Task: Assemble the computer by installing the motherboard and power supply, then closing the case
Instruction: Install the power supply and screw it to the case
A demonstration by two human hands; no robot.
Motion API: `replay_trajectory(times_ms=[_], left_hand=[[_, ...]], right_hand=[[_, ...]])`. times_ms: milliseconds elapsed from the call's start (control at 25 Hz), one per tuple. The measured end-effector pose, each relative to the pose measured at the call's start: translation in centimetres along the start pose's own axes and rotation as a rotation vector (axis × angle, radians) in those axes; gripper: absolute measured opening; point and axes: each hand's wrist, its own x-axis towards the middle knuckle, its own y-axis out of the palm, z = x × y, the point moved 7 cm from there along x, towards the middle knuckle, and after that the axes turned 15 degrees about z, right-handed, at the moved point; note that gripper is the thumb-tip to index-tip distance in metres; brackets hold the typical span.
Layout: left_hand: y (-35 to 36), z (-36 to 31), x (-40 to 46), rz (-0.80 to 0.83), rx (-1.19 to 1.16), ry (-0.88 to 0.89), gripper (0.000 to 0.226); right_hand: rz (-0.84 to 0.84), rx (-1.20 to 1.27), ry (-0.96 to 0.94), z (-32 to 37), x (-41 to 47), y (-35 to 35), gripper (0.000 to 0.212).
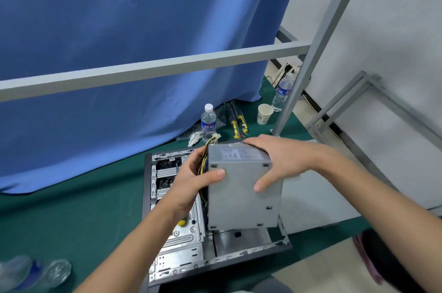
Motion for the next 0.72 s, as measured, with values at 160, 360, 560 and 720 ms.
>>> replay_trajectory(times_ms=[160,360,560,720], left_hand=[[-0.8,0.8,0.0,0.033,0.027,-0.082,0.093],[-0.6,1.7,-0.4,0.171,0.182,-0.16,0.093],[-1.0,5.5,-1.8,-0.047,-0.068,-0.333,0.072],[-1.5,8.1,-1.5,-0.142,0.088,-0.426,0.028]], right_hand=[[-0.014,-0.157,-0.015,1.2,1.6,-0.8,0.097],[-0.061,-0.28,0.025,-0.6,2.2,1.6,0.109],[-0.117,-0.27,0.019,-1.9,2.8,6.2,0.124],[-0.143,-0.254,0.015,-2.4,3.6,9.5,0.125]])
